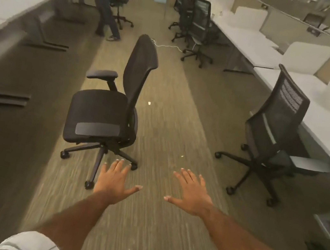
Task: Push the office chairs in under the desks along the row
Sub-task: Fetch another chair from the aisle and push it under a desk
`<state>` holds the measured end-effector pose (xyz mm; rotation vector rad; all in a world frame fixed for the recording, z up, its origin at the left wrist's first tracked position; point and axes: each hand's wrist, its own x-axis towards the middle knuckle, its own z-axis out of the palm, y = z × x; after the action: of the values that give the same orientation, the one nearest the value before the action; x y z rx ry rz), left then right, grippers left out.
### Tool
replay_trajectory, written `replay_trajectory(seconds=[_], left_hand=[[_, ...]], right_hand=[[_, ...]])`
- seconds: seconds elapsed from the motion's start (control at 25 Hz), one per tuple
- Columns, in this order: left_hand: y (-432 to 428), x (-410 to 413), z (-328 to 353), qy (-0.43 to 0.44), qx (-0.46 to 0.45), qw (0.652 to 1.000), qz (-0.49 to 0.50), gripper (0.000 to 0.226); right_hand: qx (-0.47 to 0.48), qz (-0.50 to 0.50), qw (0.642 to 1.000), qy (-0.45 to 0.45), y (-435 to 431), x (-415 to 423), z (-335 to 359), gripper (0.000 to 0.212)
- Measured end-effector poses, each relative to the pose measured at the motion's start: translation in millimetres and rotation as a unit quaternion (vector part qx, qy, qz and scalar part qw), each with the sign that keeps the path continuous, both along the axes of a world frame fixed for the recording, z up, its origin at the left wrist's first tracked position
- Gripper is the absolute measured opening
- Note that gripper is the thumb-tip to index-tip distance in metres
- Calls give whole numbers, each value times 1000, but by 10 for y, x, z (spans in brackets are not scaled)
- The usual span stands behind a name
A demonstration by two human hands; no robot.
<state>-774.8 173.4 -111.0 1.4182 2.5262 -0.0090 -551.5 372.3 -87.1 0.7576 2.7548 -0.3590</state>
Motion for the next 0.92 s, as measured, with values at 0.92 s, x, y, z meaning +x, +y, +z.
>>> replay_trajectory(seconds=[0.92], left_hand=[[3600, -2853, 1078, 52, 149, 950, 271, 106]], right_hand=[[57, 233, 964, 114, 4175, -3893, 749, 117]])
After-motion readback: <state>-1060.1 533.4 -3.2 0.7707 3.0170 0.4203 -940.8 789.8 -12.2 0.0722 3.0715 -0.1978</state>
